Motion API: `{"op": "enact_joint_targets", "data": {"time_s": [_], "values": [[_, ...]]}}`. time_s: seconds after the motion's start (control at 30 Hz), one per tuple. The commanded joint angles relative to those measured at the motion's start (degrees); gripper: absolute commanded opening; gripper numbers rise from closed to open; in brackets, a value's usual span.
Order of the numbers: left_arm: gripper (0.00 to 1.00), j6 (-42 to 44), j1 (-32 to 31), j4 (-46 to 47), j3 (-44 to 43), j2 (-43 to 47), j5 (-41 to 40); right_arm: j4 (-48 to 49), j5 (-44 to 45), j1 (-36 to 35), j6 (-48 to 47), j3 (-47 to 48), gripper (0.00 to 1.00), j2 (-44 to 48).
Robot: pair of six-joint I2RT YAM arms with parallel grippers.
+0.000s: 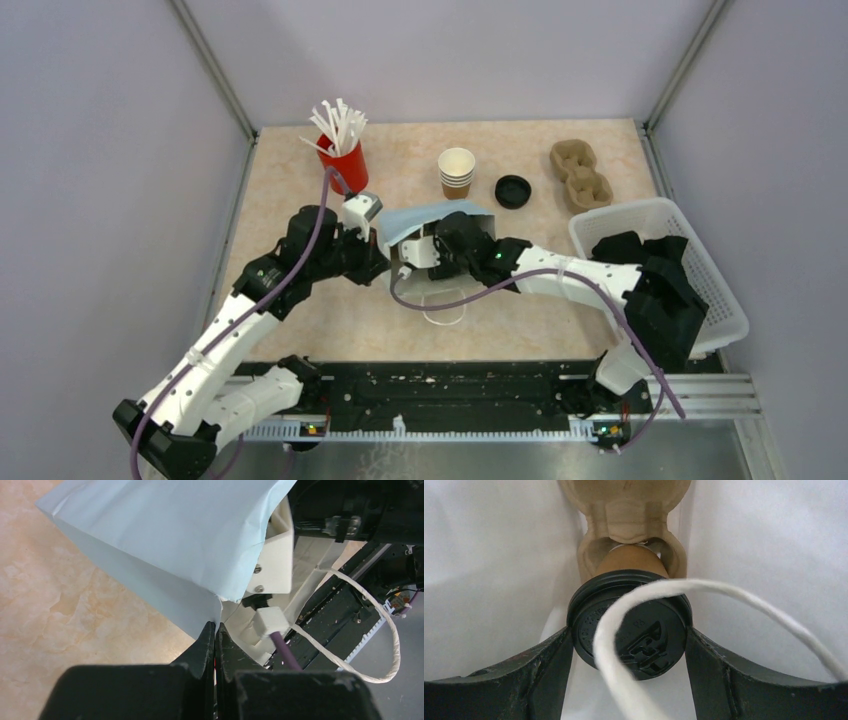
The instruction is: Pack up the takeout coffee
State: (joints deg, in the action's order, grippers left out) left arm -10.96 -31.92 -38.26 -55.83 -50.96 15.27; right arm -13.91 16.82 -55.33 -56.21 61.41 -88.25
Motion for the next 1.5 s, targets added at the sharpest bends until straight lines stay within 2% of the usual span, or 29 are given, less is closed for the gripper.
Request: {"op": "enact_joint_targets", "data": {"time_s": [0.0,0.23,0.47,1.07,1.47], "values": [[0.0,0.8,-0.3,-0.1,-1.8,-0.5,1.3,8.8,1.4,0.0,-2.1,0.6,0.46,-3.7],[0.0,-0.3,-0.2,-0.3,-1.2,0.0,0.3,16.2,0.4,0.9,-2.5,-0.7,0.46,-5.3],[0.0,-1.9,-0.2,-0.9,-1.9,0.4,-1.7,13.3,-1.1,1.3,-0.7,-0.1,0.46,-4.2],[0.0,-5.4,-0.2,-8.7,-8.3,-3.0,2.1,-9.1,-5.7,-2.2,8.9,7.9,0.47,-2.6],[0.0,-9.0,-0.1,-15.9,-12.8,-4.9,3.2,-30.1,-13.0,-4.1,17.8,18.2,0.46,-4.9]]}}
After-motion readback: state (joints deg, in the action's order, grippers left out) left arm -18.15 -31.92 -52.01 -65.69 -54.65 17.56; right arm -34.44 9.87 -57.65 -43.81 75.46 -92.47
